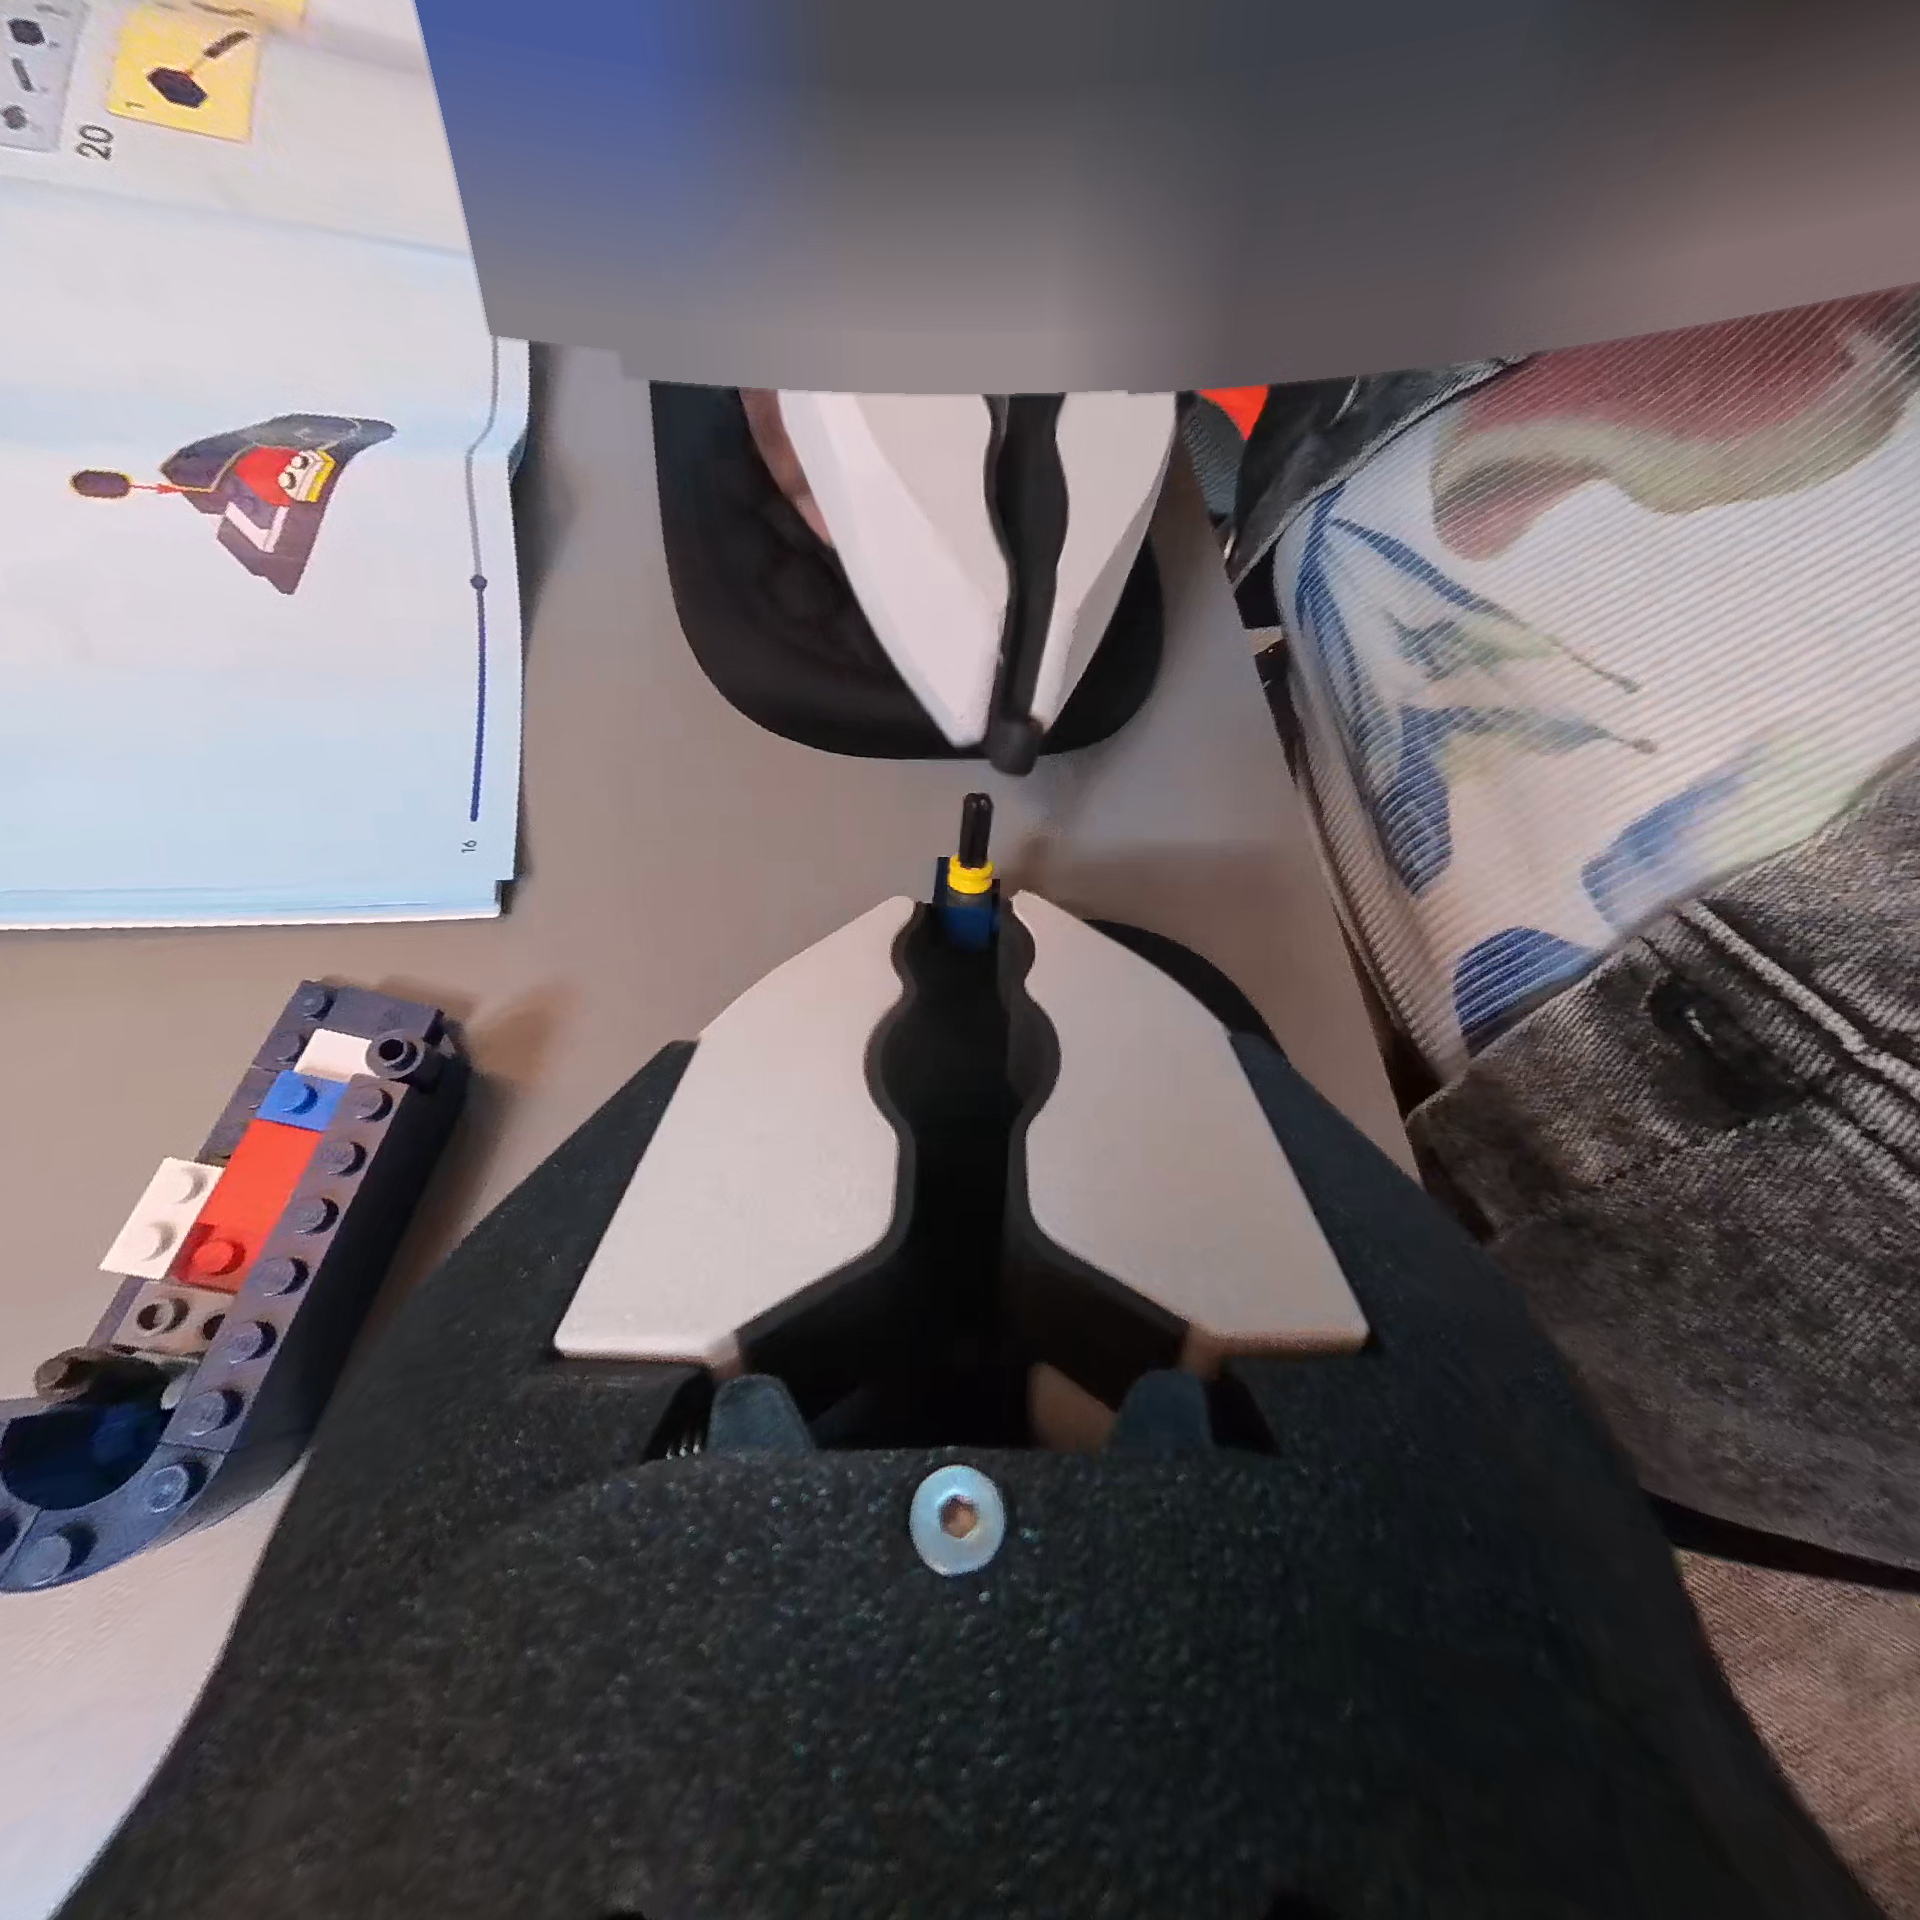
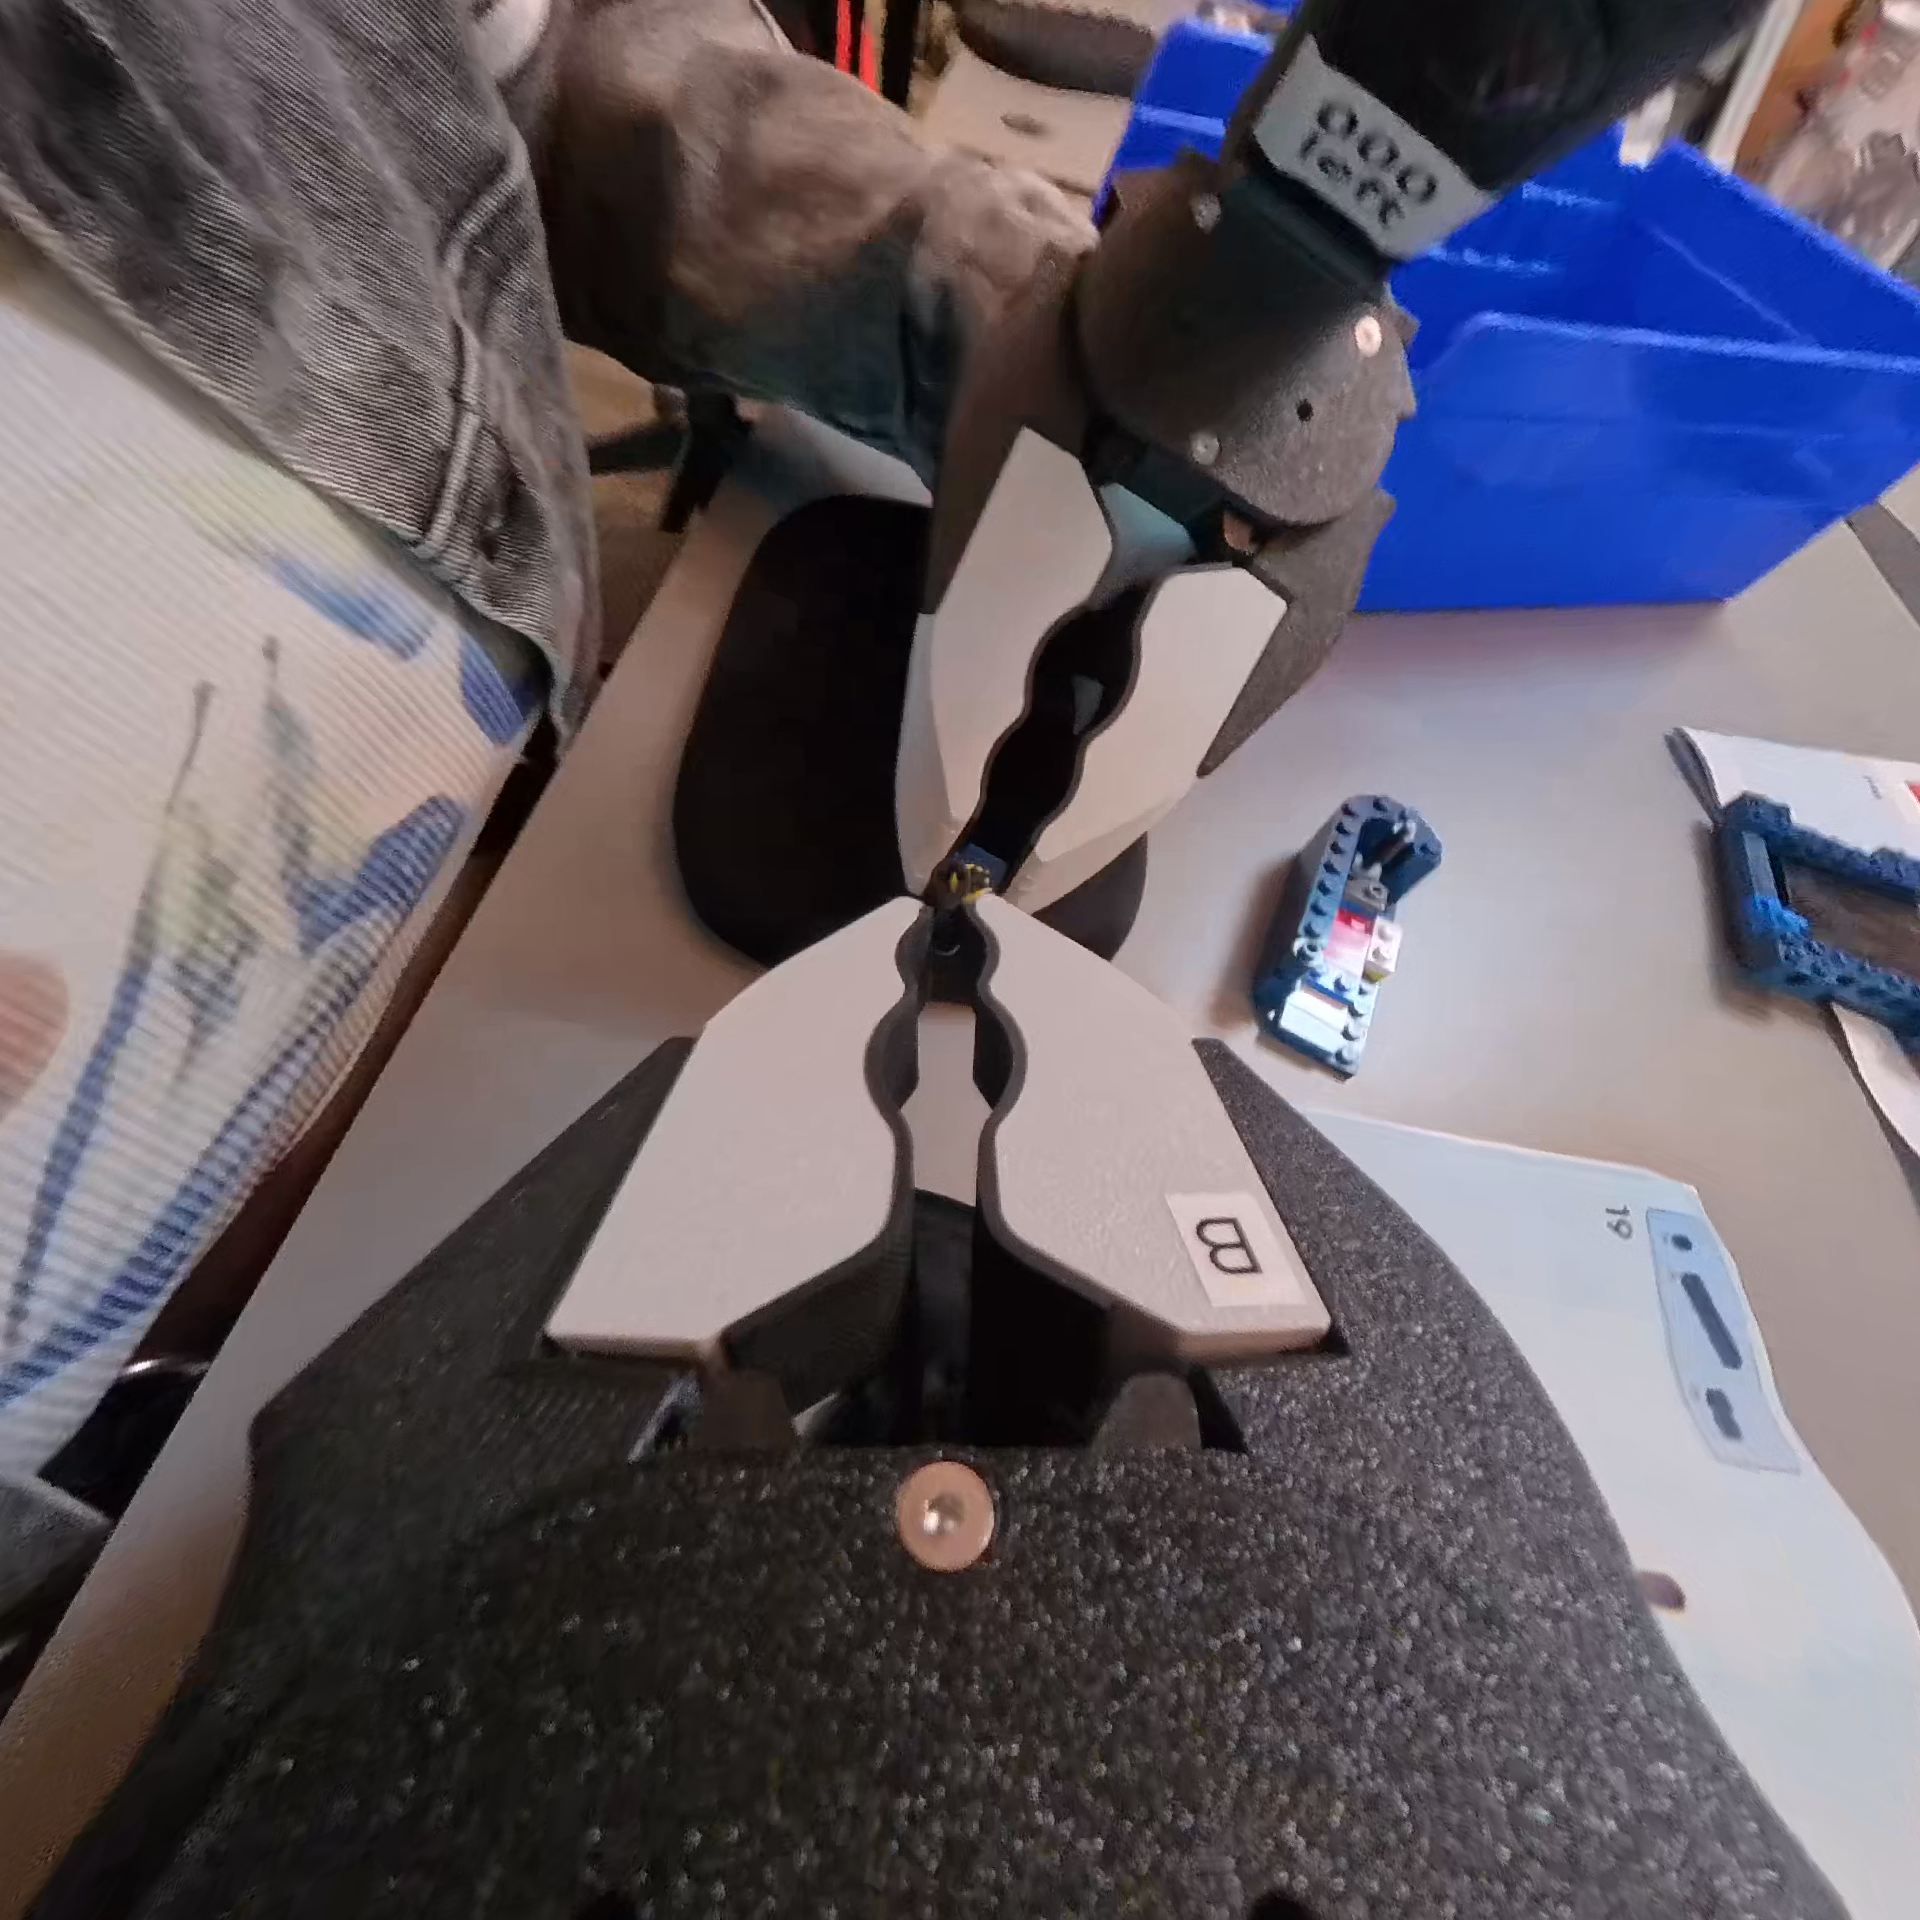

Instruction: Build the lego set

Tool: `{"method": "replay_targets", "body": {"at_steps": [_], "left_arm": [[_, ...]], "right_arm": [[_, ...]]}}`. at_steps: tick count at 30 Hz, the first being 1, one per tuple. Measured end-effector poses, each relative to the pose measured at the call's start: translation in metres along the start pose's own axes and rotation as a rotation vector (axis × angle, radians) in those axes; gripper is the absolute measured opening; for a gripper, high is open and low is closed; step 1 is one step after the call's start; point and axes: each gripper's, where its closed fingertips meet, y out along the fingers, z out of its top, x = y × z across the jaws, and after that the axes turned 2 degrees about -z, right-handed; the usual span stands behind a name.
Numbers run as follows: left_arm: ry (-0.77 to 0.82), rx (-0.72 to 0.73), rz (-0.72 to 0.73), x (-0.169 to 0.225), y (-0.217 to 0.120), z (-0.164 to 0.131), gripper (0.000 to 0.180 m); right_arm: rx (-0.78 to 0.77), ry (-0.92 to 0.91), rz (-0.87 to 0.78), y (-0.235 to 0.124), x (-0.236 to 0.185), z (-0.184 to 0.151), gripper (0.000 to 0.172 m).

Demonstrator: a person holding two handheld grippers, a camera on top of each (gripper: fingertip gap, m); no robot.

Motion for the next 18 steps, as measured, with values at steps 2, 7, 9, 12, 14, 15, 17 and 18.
{"method": "replay_targets", "body": {"at_steps": [2,7,9,12,14,15,17,18], "left_arm": [[-0.002,0.007,-0.029,0.003,-0.001,0.001,0.011],[0.017,-0.016,-0.078,0.01,0.0,-0.002,0.012],[0.032,-0.029,-0.087,0.012,0.001,-0.003,0.012],[0.052,-0.04,-0.091,0.014,0.002,-0.005,0.012],[0.055,-0.045,-0.097,0.015,0.002,-0.005,0.012],[0.054,-0.048,-0.103,0.015,0.002,-0.006,0.012],[0.05,-0.057,-0.111,0.016,0.003,-0.007,0.012],[0.05,-0.061,-0.114,0.016,0.003,-0.007,0.012]], "right_arm": [[0.035,-0.04,0.016,-0.006,0.002,0.004,0.005],[0.072,-0.144,0.104,-0.002,-0.004,0.006,0.005],[0.103,-0.16,0.133,-0.001,-0.005,0.01,0.005],[0.1,-0.207,0.175,0.003,-0.01,0.008,0.005],[0.086,-0.227,0.174,0.005,-0.011,0.006,0.005],[0.077,-0.231,0.177,0.006,-0.011,0.004,0.005],[0.07,-0.241,0.182,0.007,-0.012,0.003,0.005],[0.063,-0.246,0.185,0.007,-0.013,0.002,0.005]]}}
